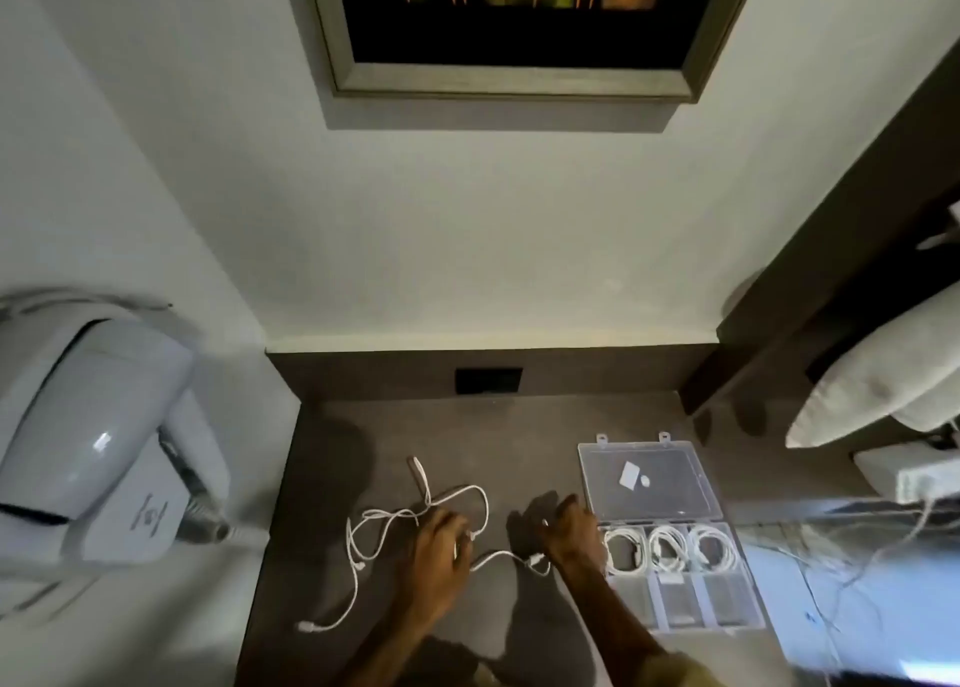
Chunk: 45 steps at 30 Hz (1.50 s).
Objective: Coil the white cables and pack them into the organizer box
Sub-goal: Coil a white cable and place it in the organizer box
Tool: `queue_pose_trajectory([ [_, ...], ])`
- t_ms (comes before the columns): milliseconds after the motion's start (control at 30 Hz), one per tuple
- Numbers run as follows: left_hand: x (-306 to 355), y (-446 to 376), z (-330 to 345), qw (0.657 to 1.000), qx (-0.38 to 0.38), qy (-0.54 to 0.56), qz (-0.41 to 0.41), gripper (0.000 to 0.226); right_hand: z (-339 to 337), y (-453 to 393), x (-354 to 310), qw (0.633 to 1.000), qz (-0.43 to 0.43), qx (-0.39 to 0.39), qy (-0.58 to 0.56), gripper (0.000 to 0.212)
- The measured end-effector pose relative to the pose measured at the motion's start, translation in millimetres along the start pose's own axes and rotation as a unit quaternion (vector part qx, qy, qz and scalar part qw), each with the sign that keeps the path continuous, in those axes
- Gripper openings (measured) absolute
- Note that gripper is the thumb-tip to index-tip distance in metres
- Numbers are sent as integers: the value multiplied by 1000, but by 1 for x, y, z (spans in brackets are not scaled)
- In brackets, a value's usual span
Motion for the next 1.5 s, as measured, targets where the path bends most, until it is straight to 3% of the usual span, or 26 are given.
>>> queue_pose_trajectory([
  [167, -11, -11, 10, 992, -89, 81, -25, 28, 10, 6, -1, 999, 17, 23, -16, 23],
  [267, -12, -18, 6, 977, -116, 171, -53, 20, 7, 4, -2, 993, -74, 49, -75, 10],
  [367, -1, -27, -3, 956, -168, 241, -23, 46, -23, 20, -19, 968, -211, 40, -133, 23],
  [433, 10, -29, -12, 946, -209, 248, 18, 68, -51, 39, -39, 950, -274, -7, -147, 21],
  [500, 24, -28, -26, 939, -218, 260, 48, 72, -74, 51, -54, 927, -338, -55, -150, 15],
  [600, 47, -25, -55, 936, -178, 286, 102, 52, -102, 62, -74, 902, -400, -105, -129, 13],
  [700, 62, -22, -80, 909, -199, 357, 83, 17, -118, 65, -91, 886, -433, -120, -113, 10],
  [833, 71, -15, -108, 853, -213, 476, 19, 21, -133, 65, -108, 880, -437, -82, -169, 6],
  [1200, 84, -1, -129, 662, -194, 716, -106, 32, -113, 64, -121, 847, -361, -114, -372, 6],
  [1400, 81, 1, -120, 657, -191, 720, -115, 33, -103, 68, -115, 841, -344, -127, -399, 15],
  [1500, 85, 0, -122, 636, -177, 744, -107, 31, -97, 75, -113, 842, -317, -140, -414, 19],
])
Point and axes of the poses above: each hand's wrist, its own y-axis away from the middle knuckle, its own z-axis out of the palm, x = y × z, the point moved 3 cm from there along -y, towards the middle knuckle, and after that the axes turned 5 degrees about y, right-handed, at the moved point
